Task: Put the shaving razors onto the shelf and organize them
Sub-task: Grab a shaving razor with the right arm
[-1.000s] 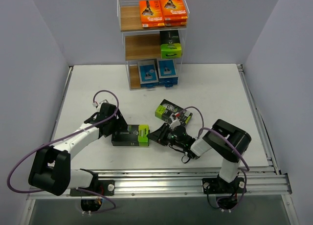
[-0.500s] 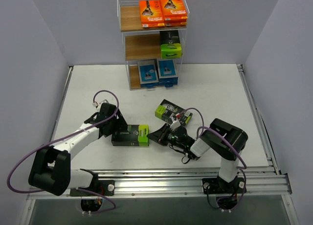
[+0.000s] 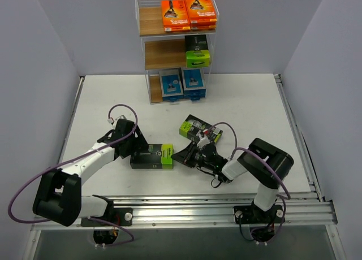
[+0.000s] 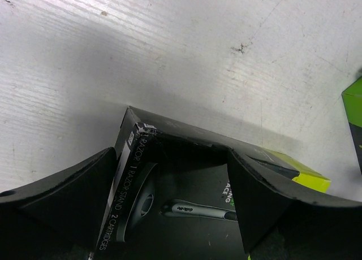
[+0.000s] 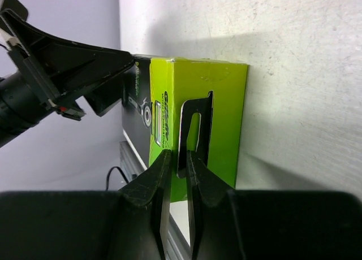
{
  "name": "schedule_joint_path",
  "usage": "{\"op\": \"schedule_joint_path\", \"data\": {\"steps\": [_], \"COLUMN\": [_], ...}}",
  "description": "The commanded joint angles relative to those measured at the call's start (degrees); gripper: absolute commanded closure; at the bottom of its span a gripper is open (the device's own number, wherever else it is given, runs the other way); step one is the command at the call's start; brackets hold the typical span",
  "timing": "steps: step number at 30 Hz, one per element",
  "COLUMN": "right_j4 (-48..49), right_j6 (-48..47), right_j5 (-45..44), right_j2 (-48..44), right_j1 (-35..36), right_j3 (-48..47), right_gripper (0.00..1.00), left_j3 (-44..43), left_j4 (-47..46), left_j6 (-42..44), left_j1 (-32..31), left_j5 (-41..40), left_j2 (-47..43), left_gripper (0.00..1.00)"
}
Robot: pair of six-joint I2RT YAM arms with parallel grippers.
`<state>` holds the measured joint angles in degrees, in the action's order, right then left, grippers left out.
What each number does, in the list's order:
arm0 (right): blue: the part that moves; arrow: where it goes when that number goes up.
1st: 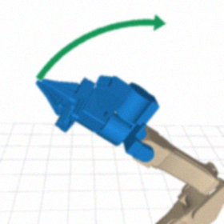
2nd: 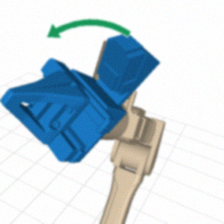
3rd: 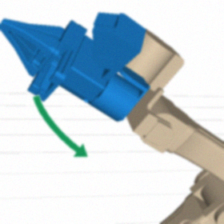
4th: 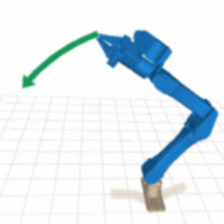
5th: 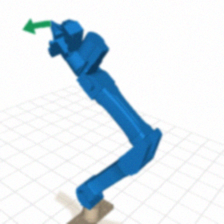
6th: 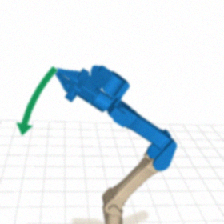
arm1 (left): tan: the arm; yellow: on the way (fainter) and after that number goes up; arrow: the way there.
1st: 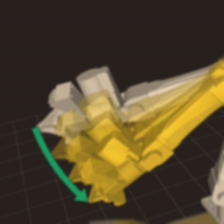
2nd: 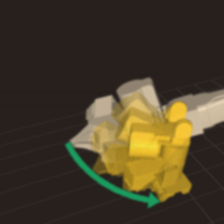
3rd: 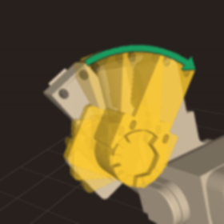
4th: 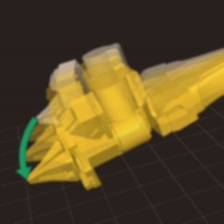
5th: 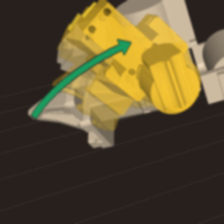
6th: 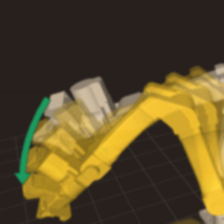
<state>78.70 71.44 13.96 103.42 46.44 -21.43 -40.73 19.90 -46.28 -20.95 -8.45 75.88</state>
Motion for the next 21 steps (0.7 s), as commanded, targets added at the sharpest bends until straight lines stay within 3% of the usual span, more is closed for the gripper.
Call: {"op": "schedule_joint_path", "data": {"steps": [1, 7, 21], "right_j4": [-14.60, -36.13, -65.33], "right_j6": [-5.78, -14.21, -28.45], "right_j5": [-1.91, -3.50, -5.96], "right_j2": [-7.51, -19.38, -23.44], "right_j1": [-0.38, 0.41, 4.72], "right_j3": [-2.73, -12.66, -34.36], "right_gripper": [1.00, 1.00, 1.00], "left_j3": [-0.22, -4.00, -2.34], "left_j4": [2.77, 5.50, 2.34], "left_j6": [-0.39, -0.57, -1.26], "left_j1": [-0.50, -0.41, -0.67], "left_j5": [2.82, 5.54, 10.62], "left_j2": [-1.08, -3.98, -5.12], "left_gripper": [0.13, 0.12, 0.12]}}
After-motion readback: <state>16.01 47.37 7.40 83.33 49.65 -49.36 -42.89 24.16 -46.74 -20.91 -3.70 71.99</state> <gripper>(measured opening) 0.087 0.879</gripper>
